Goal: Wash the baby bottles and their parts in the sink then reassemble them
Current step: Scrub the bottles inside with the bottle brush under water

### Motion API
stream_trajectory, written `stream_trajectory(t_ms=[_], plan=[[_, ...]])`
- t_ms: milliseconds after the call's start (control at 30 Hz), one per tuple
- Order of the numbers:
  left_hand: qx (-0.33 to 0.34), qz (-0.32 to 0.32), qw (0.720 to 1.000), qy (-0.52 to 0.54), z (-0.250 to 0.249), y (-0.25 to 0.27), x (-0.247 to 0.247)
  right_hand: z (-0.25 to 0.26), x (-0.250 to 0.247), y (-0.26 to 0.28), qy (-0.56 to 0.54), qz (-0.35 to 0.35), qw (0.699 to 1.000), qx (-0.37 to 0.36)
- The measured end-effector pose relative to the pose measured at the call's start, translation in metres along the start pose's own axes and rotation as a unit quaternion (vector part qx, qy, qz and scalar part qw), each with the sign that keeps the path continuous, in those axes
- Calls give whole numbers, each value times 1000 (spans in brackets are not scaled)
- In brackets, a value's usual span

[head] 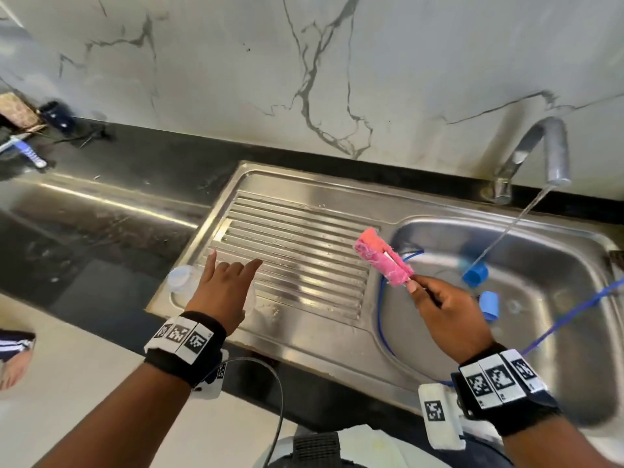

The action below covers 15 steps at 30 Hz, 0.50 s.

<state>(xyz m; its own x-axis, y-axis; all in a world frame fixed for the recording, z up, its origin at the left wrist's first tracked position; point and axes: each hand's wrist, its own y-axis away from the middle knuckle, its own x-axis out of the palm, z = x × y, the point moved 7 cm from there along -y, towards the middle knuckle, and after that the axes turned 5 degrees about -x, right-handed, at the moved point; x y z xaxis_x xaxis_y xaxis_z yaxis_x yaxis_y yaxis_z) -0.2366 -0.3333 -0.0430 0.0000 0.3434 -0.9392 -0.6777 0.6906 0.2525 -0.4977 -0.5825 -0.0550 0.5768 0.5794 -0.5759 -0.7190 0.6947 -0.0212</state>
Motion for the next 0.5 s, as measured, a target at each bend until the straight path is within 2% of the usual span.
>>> stream_trajectory(t_ms=[500], plan=[[4,34,999,-22,-3,0,10,-9,-12,5,-21,-6,1000,17]])
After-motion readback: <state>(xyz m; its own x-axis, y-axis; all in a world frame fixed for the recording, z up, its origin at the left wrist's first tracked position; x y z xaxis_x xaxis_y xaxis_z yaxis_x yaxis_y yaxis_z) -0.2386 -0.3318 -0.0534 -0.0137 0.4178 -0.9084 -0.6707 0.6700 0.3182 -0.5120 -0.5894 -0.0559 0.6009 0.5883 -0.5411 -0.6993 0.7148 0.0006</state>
